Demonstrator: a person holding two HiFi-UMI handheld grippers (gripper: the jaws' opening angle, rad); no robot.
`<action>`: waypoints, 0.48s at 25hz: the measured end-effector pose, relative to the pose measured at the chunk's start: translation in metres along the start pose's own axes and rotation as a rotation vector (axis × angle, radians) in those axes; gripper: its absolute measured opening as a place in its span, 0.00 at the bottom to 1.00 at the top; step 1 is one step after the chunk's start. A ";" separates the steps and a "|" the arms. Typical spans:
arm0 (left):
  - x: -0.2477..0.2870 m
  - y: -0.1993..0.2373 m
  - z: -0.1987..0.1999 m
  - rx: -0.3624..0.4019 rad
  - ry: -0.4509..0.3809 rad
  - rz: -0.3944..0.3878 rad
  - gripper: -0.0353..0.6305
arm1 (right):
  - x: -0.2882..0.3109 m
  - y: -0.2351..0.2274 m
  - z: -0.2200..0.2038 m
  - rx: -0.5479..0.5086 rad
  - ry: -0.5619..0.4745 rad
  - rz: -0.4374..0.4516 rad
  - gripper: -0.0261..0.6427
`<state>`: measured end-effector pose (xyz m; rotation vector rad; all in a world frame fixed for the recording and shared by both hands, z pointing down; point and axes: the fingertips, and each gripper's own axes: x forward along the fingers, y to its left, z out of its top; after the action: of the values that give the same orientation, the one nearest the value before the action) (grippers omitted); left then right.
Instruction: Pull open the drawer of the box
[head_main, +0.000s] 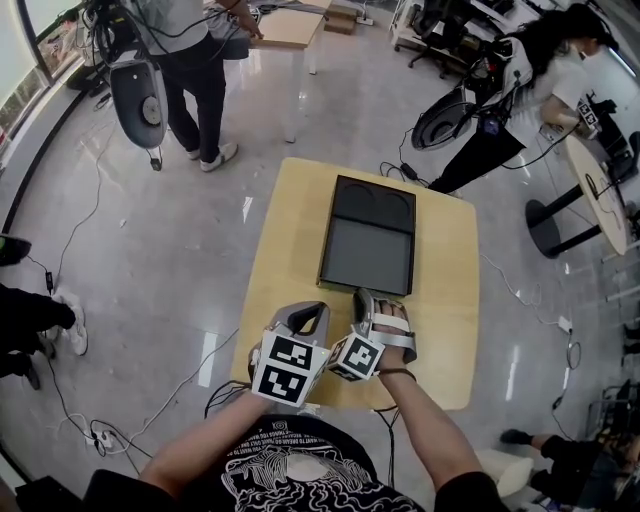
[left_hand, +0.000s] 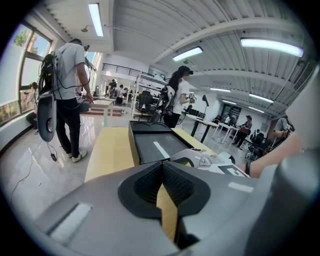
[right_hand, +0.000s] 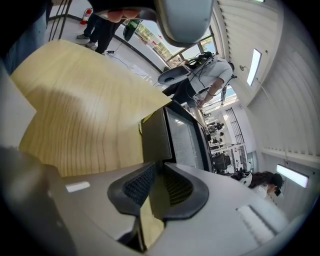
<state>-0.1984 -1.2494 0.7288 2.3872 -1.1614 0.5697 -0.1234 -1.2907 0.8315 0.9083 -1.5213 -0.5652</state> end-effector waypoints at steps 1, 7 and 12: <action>0.000 -0.011 0.000 0.000 0.000 0.000 0.08 | -0.006 0.000 -0.008 -0.004 -0.004 0.006 0.12; -0.002 -0.077 0.020 -0.003 -0.004 0.007 0.08 | -0.042 -0.017 -0.063 -0.014 0.030 0.064 0.11; -0.010 -0.103 0.020 -0.016 -0.004 0.018 0.08 | -0.063 -0.017 -0.076 0.012 0.008 0.093 0.11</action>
<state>-0.1181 -1.1961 0.6876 2.3673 -1.1865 0.5595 -0.0471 -1.2385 0.7938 0.8427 -1.5524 -0.4851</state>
